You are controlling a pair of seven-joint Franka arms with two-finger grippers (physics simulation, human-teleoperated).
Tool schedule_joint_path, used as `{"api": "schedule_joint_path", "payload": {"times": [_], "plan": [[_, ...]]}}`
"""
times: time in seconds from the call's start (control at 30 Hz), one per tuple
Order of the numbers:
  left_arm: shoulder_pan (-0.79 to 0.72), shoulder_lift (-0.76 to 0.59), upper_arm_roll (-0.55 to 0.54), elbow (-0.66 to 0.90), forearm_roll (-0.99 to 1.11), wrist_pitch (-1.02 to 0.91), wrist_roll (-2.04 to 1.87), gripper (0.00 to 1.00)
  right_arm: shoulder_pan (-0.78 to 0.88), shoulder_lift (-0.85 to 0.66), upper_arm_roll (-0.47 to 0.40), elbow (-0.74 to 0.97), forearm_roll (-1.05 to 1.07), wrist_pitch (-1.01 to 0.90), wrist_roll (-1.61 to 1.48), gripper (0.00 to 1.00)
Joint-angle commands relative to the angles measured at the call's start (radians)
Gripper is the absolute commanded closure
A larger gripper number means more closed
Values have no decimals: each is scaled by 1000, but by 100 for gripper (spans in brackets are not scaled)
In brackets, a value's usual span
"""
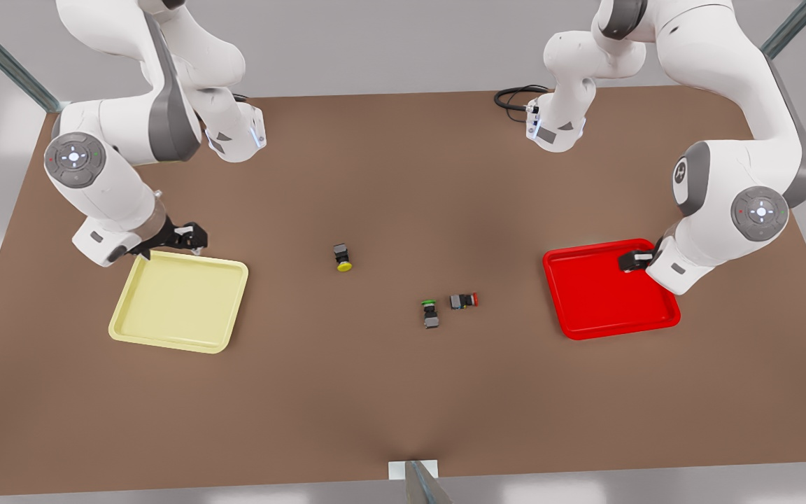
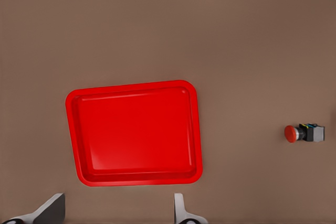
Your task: Place the switches on the corresponding trays according to their colors
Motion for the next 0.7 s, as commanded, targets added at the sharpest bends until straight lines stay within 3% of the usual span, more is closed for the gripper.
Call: {"api": "schedule_joint_path", "payload": {"times": [0.0,0.07,0.17,0.23,0.37,0.47,0.67], "plan": [[0,0,0,0,4,0,0,0,3,0,0,0,0,0,0,0],[-2,2,-1,0,9,-11,0,0,23,17,5,0,5,-2,5,0],[-2,2,-1,0,9,-14,0,0,254,135,12,12,9,15,26,0],[0,11,-3,-2,9,-11,-2,0,386,213,12,12,52,43,198,0],[-2,31,-3,-5,8,-6,-5,0,575,351,14,-73,61,271,454,0],[-7,69,-13,0,0,13,-6,0,580,339,20,-307,61,538,371,0],[-109,128,-27,0,-3,92,-88,0,466,319,35,-545,61,768,336,0]]}}
